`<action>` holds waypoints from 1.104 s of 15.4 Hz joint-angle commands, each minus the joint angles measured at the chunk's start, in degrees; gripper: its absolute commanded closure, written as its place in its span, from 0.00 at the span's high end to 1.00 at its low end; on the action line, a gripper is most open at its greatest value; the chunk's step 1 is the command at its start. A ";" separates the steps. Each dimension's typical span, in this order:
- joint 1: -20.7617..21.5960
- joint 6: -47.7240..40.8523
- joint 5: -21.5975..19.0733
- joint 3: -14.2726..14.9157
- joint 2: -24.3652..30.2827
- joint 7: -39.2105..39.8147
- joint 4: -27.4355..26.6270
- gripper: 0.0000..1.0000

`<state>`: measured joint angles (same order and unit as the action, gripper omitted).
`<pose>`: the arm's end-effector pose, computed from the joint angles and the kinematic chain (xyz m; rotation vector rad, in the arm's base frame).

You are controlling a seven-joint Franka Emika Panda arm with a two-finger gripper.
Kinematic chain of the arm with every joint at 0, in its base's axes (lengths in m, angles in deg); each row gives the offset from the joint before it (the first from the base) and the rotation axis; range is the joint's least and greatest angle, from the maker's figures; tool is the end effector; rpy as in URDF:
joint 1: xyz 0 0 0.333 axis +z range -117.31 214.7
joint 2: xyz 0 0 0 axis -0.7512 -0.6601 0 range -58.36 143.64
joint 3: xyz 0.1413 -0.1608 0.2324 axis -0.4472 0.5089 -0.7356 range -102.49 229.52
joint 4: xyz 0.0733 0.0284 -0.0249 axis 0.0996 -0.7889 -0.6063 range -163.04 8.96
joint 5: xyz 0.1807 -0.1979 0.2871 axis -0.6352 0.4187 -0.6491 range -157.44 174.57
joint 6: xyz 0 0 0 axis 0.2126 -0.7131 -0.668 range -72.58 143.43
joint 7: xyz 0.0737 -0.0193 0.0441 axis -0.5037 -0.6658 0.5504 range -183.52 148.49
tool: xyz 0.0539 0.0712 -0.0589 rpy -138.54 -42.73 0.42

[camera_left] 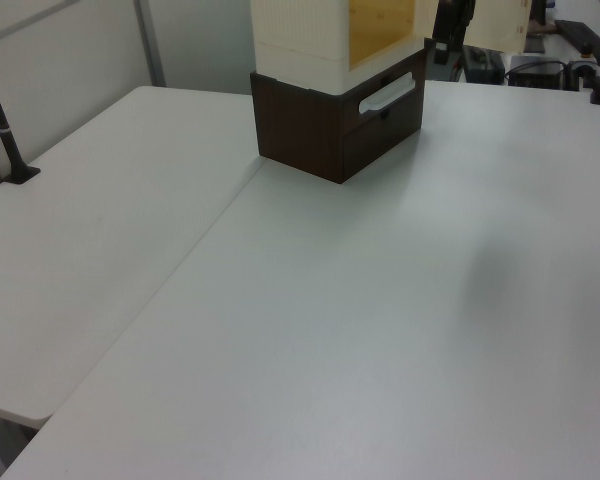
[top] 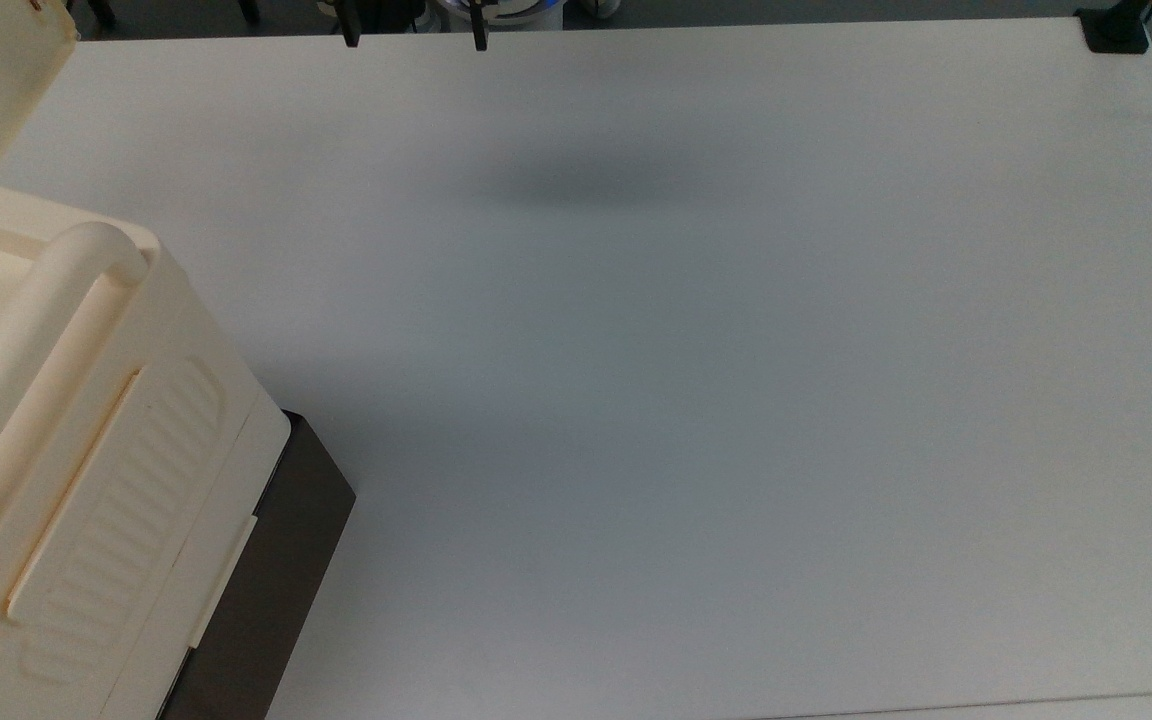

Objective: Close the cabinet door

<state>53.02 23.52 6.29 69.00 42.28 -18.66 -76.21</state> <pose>0.5657 -0.0074 0.6362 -3.0982 0.0647 -0.1503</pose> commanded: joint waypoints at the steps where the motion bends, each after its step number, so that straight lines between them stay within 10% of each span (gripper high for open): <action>1: 0.77 0.53 0.87 0.58 0.89 0.36 -0.65 1.00; 7: -0.10 -1.66 0.79 0.76 1.94 2.28 -0.48 1.00; 17: -7.92 -8.86 2.18 1.20 6.60 27.22 -0.56 1.00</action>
<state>47.17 17.71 6.66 69.81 46.13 1.09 -76.04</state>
